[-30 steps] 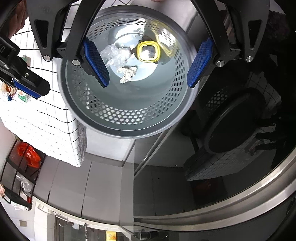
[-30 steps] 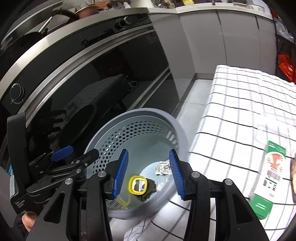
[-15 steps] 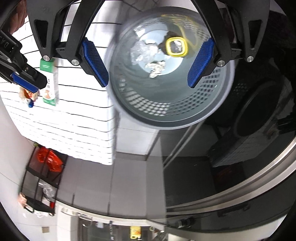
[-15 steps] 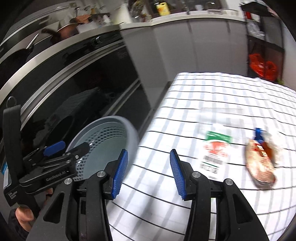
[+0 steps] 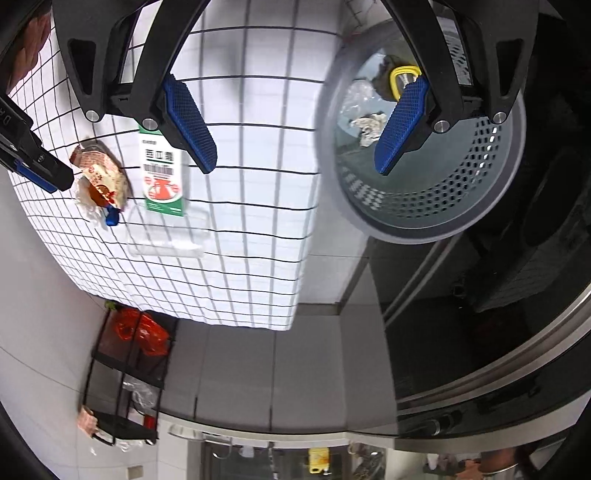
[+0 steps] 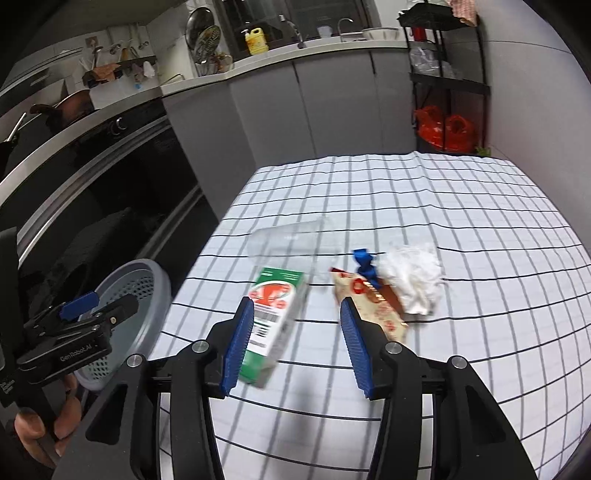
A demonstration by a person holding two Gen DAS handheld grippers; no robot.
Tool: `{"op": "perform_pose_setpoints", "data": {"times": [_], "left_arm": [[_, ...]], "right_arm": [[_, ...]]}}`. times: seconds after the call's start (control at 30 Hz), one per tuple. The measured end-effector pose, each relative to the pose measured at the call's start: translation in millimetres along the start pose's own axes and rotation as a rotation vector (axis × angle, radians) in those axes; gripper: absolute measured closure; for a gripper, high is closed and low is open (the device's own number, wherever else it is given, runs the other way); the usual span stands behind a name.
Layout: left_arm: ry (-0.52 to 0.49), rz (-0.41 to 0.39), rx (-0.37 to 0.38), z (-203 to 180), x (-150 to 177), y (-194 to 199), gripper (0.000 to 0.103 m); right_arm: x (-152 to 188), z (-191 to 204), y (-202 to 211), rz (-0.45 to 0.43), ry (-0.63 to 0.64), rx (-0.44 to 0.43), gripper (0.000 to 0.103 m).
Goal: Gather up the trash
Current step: 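Move both tools back over the table toward the snack wrapper, then grasp the white tissues with the right tool while the left tool grasps the green milk carton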
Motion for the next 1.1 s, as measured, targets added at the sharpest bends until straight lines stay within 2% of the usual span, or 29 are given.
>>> {"op": "perform_pose_setpoints", "data": {"times": [0.17, 0.47, 1.1], "left_arm": [[-0.03, 0.009, 0.02, -25.9, -0.1, -7.9, 0.018], [-0.068, 0.032, 0.045, -63.8, 2.8, -25.3, 0.018], [-0.099, 0.07, 0.062, -92.5, 3.0, -53.8, 0.017]], "right_arm": [[7.5, -34.0, 5.7, 0.002, -0.019, 0.046, 0.056], [2.9, -61.8, 1.5, 0.0, -0.037, 0.093, 0.055], [-8.3, -75.5, -50.2, 0.058, -0.011, 0.138, 0.054]]}}
Point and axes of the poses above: each gripper's, at about its wrist camera, not at the fingertips, and y roughly against the way its jaws point, z to its left, x to its underside, the point moved 8 cm from there along -y, roughly the way its jaws point, and after that the axes turned 3 degrees about z, right-handed, at the moved point
